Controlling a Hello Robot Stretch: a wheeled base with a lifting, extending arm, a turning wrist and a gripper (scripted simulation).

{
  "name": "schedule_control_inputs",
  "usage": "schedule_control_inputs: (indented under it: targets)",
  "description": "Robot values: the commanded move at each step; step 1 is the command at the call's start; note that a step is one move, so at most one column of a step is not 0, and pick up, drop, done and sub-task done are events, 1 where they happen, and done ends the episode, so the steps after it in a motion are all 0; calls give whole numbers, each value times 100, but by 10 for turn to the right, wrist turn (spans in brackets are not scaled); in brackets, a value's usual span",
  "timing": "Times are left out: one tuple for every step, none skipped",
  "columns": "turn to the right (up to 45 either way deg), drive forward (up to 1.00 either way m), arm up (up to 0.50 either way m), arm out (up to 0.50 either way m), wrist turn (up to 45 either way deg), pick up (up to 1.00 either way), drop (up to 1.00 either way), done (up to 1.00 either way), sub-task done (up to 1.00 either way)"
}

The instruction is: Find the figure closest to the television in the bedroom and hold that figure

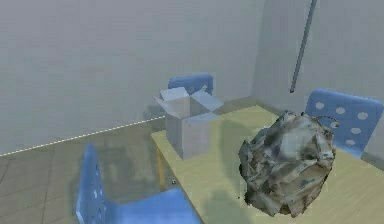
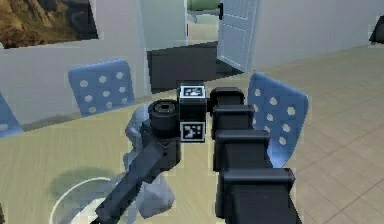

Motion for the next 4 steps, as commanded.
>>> schedule_control_inputs:
  targets:
    - [0,0,0,0,450,0,0,0,0]
    - [0,0,0,0,450,0,0,0,0]
    - [0,0,0,0,60,0,0,0,0]
    - [0,0,-20,0,0,0,0,0,0]
